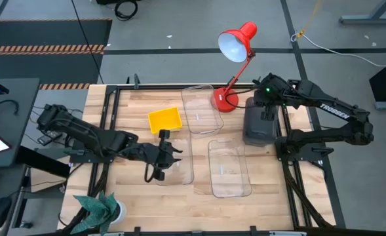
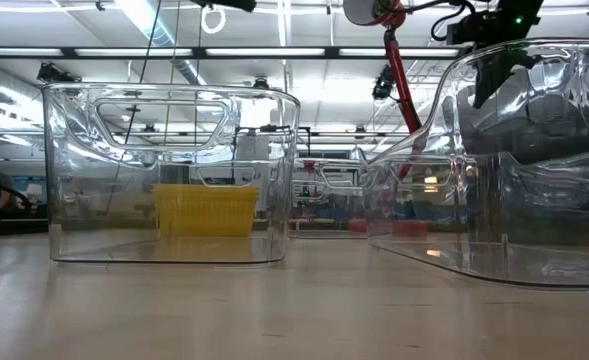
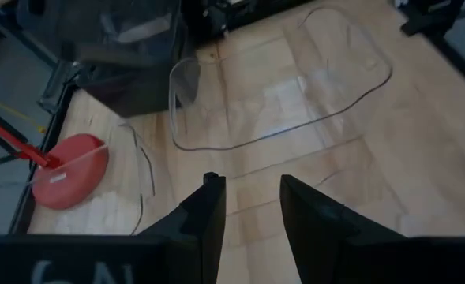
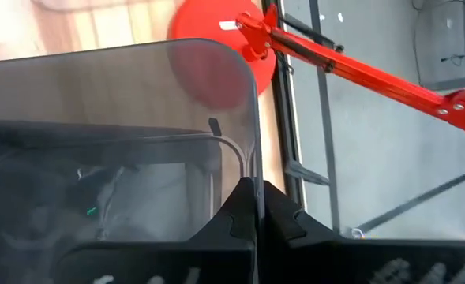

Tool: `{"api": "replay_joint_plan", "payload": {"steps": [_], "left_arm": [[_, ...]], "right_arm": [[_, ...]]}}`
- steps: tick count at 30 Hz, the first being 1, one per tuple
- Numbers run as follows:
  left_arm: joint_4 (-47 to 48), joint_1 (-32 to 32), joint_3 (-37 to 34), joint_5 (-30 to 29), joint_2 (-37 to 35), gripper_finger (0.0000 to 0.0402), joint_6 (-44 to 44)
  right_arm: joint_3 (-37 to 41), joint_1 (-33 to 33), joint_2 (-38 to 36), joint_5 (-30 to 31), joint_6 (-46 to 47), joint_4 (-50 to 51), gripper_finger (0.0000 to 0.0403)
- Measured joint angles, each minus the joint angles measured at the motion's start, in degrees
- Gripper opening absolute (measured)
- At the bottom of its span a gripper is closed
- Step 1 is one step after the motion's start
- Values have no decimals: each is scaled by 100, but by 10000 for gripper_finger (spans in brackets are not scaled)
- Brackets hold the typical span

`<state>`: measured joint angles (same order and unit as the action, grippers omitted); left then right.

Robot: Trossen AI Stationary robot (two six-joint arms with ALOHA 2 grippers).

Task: Stack baskets by color
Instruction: Stack the left black transparent bin on the top right black transparent bin

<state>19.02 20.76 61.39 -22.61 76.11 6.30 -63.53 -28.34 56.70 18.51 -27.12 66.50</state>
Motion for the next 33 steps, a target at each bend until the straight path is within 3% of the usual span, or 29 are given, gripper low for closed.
{"api": "replay_joint_plan", "payload": {"steps": [6, 22, 33], "left_arm": [[132, 8, 5, -7, -107, 128, -145], [269, -7, 4, -4, -75, 128, -224], [230, -99, 4, -26, -75, 128, -312]], "right_arm": [[149, 2, -170, -514, 259, -327, 0], [1344, 0, -338, -847, 1007, -630, 10], [1860, 7, -332, -1293, 959, -1455, 75]]}}
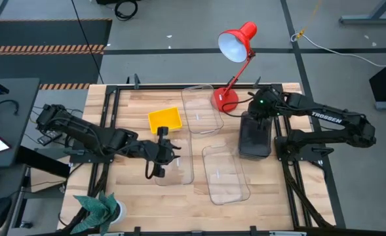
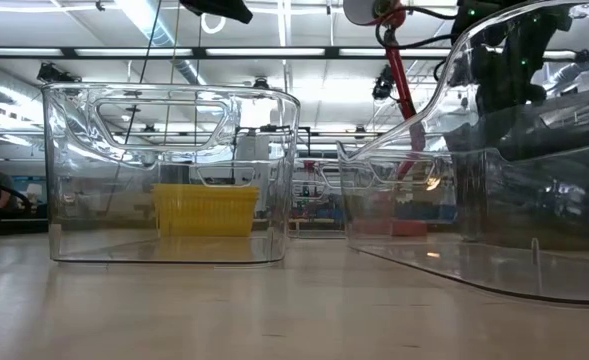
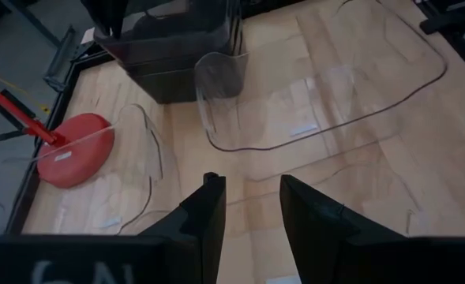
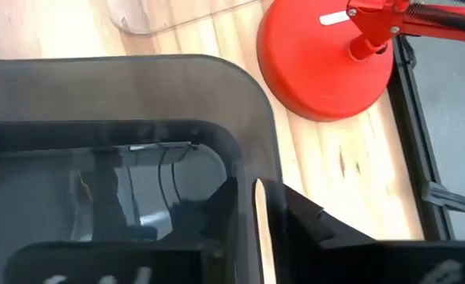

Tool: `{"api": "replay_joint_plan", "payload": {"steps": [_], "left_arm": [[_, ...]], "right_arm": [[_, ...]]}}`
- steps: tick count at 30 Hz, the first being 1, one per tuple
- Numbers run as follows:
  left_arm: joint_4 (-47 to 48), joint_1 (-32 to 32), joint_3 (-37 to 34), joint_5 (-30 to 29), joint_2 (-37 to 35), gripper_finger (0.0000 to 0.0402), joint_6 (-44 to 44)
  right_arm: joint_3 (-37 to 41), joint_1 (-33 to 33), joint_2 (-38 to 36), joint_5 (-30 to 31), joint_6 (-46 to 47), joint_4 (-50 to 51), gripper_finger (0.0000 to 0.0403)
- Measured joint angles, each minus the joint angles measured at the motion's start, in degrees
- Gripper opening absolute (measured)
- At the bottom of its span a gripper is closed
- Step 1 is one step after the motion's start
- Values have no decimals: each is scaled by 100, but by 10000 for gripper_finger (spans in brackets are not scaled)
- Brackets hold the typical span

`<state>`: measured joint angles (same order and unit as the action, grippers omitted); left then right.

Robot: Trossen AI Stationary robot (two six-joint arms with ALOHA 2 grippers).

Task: Stack baskets by color
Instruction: Stack the left black transparent bin on the top right black transparent bin

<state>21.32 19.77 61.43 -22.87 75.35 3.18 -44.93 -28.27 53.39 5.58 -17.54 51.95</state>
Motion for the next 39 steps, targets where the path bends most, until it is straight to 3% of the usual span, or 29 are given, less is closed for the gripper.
{"api": "replay_joint_plan", "payload": {"steps": [9, 17, 31, 36, 39], "left_arm": [[-377, 134, 5, 80, 389, 128, 28], [-784, 94, 0, 214, 1119, 118, 262], [-457, 59, 0, 197, 800, 116, 371], [-245, 61, 2, 194, 567, 116, 416], [-226, 59, 0, 165, 472, 116, 418]], "right_arm": [[83, 0, -4, -137, 155, 119, 165], [-443, 0, -58, -268, 357, 578, 220], [-642, 4, -805, -72, 948, 1422, 225], [-641, 4, -825, 268, 1162, 1766, 225], [-553, 7, -817, 819, 1377, 1434, 222]]}}
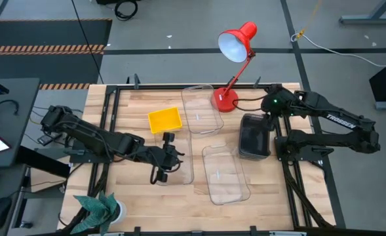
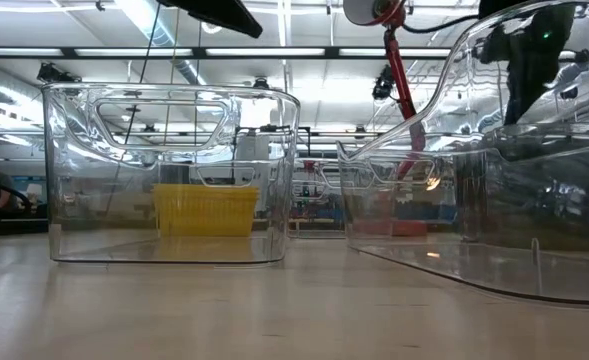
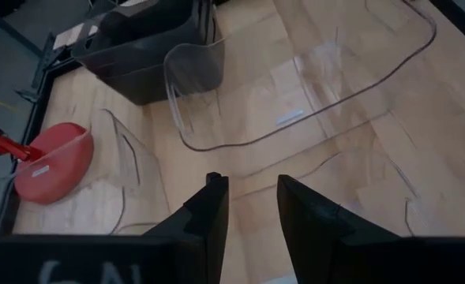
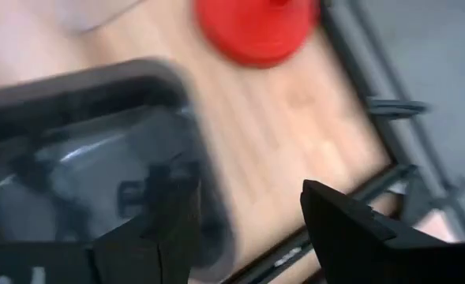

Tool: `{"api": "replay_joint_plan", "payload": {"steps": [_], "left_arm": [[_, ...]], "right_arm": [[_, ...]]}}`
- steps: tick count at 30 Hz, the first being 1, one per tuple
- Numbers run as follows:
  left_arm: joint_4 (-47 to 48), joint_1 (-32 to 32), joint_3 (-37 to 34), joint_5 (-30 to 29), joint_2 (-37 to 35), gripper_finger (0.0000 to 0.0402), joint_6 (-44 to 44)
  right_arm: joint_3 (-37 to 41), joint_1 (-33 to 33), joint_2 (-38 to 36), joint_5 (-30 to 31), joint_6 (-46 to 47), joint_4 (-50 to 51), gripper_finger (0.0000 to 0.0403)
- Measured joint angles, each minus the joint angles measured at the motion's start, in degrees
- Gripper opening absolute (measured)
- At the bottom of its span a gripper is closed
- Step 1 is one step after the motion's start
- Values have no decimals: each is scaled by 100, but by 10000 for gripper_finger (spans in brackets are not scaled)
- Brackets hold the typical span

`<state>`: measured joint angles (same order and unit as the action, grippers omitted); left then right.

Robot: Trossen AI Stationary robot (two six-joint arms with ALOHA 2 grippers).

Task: Stack baskets by color
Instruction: Stack the left black transparent bin on the top right black transparent bin

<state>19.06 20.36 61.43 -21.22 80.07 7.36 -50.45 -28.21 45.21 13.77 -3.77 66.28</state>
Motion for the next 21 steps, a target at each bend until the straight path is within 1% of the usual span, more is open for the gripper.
{"api": "replay_joint_plan", "payload": {"steps": [5, 8, 9, 15, 17, 21], "left_arm": [[104, 2, 2, -12, -45, 116, 20], [227, 1, 2, -15, -45, 116, -59], [277, 0, 2, -21, -44, 116, -70], [276, 0, 2, -166, -43, 116, -65], [273, 0, 2, -210, -43, 116, -43], [274, 0, 2, -272, -41, 116, -34]], "right_arm": [[498, 70, 14, 700, 320, -685, 205], [860, 197, 25, 1479, 553, -1035, 194], [932, 224, 46, 1594, 537, -1097, 191], [867, 413, 397, 1590, 611, -1087, 175], [844, 438, 519, 1425, 689, -1004, 171], [672, 458, 764, 952, 1157, -851, 166]]}}
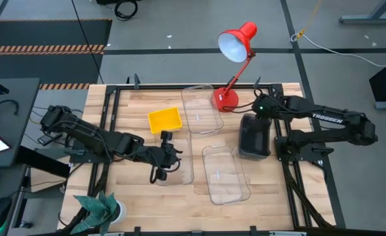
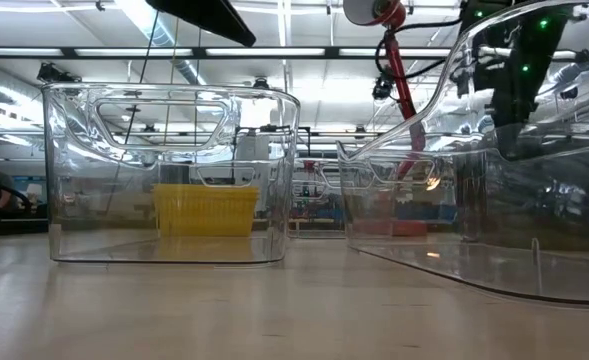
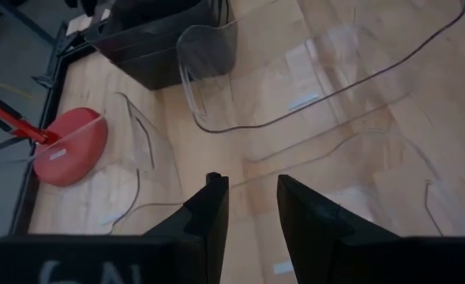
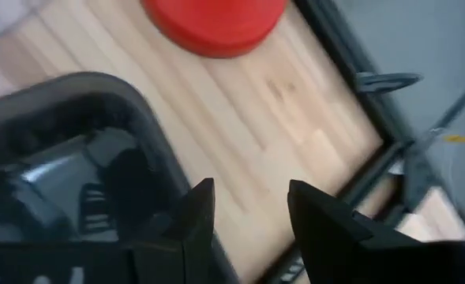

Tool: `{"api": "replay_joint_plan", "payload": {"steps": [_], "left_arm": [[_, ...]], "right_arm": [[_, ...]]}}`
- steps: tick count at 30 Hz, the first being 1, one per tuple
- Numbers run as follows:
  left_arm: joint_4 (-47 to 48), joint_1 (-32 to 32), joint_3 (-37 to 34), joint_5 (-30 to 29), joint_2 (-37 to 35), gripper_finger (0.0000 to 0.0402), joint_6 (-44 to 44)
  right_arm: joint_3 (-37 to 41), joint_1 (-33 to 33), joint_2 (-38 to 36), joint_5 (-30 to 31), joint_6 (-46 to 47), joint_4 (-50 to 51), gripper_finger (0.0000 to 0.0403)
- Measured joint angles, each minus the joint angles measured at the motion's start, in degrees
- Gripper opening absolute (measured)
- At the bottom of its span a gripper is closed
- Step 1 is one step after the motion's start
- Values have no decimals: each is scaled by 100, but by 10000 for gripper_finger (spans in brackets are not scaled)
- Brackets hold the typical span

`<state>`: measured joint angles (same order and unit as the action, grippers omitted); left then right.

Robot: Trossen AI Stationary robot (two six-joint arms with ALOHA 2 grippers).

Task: Stack baskets by color
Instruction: Stack the left black transparent bin on the top right black transparent bin

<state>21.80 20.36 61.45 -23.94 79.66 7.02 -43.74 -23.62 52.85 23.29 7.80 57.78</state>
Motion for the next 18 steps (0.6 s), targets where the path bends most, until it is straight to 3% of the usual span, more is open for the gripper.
{"api": "replay_joint_plan", "payload": {"steps": [4, 7, 14, 18], "left_arm": [[-4, -2, 0, -73, -60, 116, 10], [-22, -28, -2, -90, -81, 116, 37], [118, -26, -4, -90, -221, 116, -126], [357, 29, -2, -92, -288, 116, -259]], "right_arm": [[-25, 93, 386, -74, 132, 122, 164], [-89, 242, 654, 370, 166, 231, 164], [-954, 637, 513, 601, 167, 512, 164], [-1157, 887, 359, -276, 69, 392, 164]]}}
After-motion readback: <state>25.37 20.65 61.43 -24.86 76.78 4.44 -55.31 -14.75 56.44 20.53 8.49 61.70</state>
